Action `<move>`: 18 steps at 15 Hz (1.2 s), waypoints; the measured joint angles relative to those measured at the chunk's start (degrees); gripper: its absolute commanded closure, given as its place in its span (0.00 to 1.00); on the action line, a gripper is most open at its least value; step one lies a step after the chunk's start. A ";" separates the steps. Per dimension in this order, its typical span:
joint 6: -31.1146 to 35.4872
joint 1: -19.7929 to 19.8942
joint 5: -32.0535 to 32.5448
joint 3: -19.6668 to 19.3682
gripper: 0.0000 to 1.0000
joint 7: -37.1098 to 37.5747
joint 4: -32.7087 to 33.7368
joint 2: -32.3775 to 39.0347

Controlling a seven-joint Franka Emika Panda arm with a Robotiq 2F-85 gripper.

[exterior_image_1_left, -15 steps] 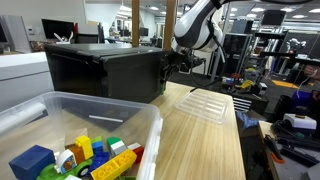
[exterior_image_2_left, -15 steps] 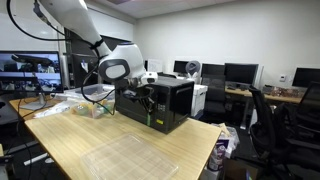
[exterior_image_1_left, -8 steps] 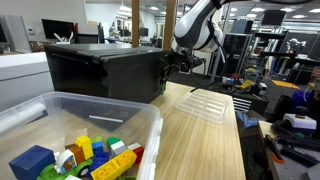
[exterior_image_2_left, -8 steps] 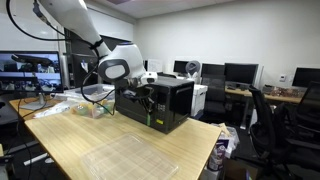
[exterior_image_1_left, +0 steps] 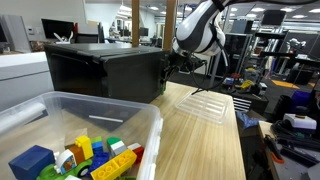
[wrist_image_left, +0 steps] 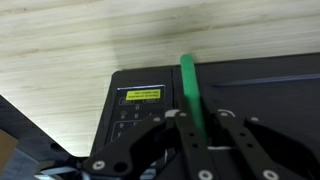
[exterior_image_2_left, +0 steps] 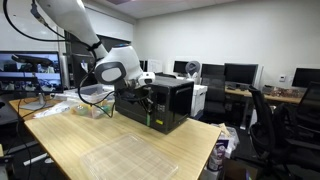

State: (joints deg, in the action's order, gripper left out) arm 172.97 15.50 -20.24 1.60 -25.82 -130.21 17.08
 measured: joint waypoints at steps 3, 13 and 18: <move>2.82 2.63 -0.67 3.01 0.93 -1.46 -1.14 -0.03; 7.40 14.65 -0.77 15.68 0.50 -3.89 -4.79 -0.70; 7.14 15.89 -0.76 18.51 0.14 -4.06 -10.03 -2.49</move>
State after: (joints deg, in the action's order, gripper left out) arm 180.11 31.39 -21.01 20.11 -29.88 -140.24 14.59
